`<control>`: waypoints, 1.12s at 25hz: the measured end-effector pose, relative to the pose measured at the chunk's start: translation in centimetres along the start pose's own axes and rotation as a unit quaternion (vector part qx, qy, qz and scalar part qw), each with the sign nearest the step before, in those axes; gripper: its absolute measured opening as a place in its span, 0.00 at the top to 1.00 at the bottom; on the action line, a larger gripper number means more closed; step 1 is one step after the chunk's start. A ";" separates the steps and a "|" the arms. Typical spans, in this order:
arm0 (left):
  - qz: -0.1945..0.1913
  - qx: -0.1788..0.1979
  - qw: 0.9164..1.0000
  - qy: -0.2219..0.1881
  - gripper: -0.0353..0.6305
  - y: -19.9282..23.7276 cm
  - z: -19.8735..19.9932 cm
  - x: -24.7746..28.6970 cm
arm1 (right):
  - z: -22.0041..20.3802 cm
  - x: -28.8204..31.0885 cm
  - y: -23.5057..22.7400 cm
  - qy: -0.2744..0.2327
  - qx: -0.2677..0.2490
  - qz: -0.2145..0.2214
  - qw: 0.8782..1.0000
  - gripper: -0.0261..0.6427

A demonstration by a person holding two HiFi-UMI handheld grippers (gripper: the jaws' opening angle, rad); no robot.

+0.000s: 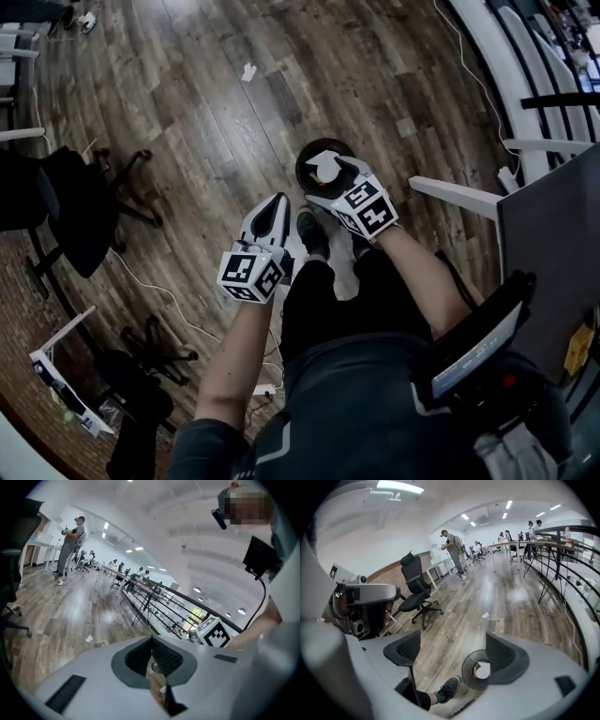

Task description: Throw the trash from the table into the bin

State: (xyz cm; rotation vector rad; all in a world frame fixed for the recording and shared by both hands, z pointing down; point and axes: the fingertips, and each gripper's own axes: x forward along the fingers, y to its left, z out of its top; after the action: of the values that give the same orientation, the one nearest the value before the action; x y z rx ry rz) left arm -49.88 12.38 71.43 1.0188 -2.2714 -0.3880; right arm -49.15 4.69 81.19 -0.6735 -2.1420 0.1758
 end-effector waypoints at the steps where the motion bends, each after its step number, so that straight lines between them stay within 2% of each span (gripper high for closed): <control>1: 0.003 0.001 1.000 -0.012 0.93 -0.3 1.6 -0.6 | 1.7 -1.1 0.7 -0.011 -0.002 0.001 1.000 0.30; 4: 0.012 0.034 0.998 -0.055 0.93 -1.6 6.4 -2.3 | 6.7 -4.6 2.1 -0.053 -0.018 -0.005 0.998 0.46; 7: -0.005 0.073 0.994 -0.085 0.93 -4.3 10.1 -3.6 | 10.4 -8.6 2.8 -0.095 -0.045 -0.024 0.994 0.61; 10: -0.009 0.083 0.991 -0.103 0.93 -6.2 13.1 -5.1 | 12.9 -12.2 4.1 -0.116 -0.042 -0.024 0.992 0.65; 13: 0.000 0.085 0.991 -0.105 0.93 -7.3 14.5 -6.0 | 14.9 -15.4 5.4 -0.138 -0.028 -0.030 0.990 0.77; 18: -0.002 0.073 0.990 -0.121 0.93 -9.6 16.6 -6.2 | 18.3 -20.3 6.8 -0.181 -0.037 -0.025 0.982 0.82; 22: -0.006 0.088 0.988 -0.128 0.93 -11.8 18.5 -6.5 | 20.2 -24.0 7.0 -0.211 -0.043 -0.030 0.976 0.85; 28: 0.001 0.097 0.985 -0.141 0.93 -12.7 21.0 -7.6 | 22.2 -27.0 7.5 -0.243 -0.044 -0.051 0.968 0.90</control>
State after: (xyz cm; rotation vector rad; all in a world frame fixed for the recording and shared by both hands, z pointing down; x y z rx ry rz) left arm -52.07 10.03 45.95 1.1162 -2.6059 -0.3329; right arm -50.31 -0.62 45.85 -0.6126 -2.6641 0.2060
